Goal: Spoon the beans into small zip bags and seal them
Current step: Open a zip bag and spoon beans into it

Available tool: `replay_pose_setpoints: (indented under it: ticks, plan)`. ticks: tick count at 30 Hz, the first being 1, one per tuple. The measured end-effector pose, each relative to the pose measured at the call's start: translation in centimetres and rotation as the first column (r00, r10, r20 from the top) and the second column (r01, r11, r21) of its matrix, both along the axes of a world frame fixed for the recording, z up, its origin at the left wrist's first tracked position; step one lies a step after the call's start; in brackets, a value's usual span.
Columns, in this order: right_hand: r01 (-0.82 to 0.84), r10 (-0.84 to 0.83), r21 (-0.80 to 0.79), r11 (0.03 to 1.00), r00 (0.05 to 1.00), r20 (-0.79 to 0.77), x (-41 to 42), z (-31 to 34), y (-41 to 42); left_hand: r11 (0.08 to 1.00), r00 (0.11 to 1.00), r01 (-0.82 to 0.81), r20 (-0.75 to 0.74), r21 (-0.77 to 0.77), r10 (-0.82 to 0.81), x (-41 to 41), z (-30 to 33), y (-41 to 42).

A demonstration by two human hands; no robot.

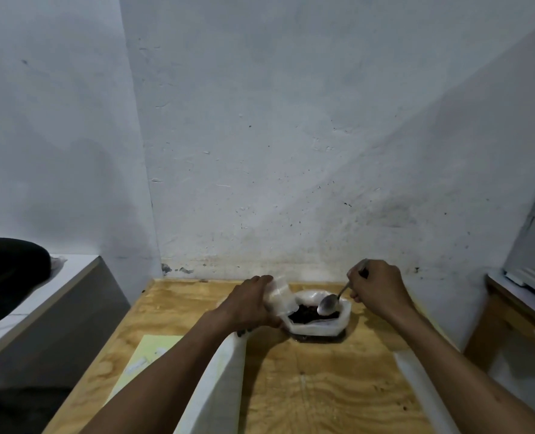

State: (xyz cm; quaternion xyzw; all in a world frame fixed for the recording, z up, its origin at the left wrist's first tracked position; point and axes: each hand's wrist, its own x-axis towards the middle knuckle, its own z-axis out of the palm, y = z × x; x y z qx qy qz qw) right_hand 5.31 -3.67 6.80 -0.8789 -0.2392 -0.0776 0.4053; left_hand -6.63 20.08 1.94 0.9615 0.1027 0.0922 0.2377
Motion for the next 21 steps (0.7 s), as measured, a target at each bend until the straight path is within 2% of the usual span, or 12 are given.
replay_pose_setpoints:
  ticks: [3,5,8,11,15,21]
  plan:
    - [0.041,-0.040,0.021,0.999,0.998,-0.055,-0.1,-2.3,0.1,1.000,0.999,-0.009,0.036,0.024,0.008,0.5,0.0,-0.6]
    - [0.078,-0.053,0.117,0.990,0.977,-0.206,-0.4,-3.4,0.4,0.999,0.997,-0.011,0.071,0.035,0.008,0.8,0.2,-1.0]
    - [0.177,-0.030,0.275,0.945,0.885,-0.464,-0.7,-4.9,0.9,0.999,0.996,-0.008,0.087,0.049,0.004,0.8,0.7,-1.5]
    - [0.286,-0.014,0.346,0.894,0.789,-0.615,-0.4,-5.5,1.0,0.998,0.999,0.002,0.048,0.062,-0.005,0.3,0.9,-1.0]
    - [0.333,0.032,0.416,0.846,0.748,-0.663,0.1,-4.3,0.3,0.999,1.000,-0.013,0.028,-0.037,0.014,-0.7,1.4,0.3]
    - [0.323,0.079,0.492,0.809,0.769,-0.635,0.5,-2.1,-0.3,0.991,1.000,-0.008,-0.002,-0.133,0.008,-1.5,1.5,1.6]
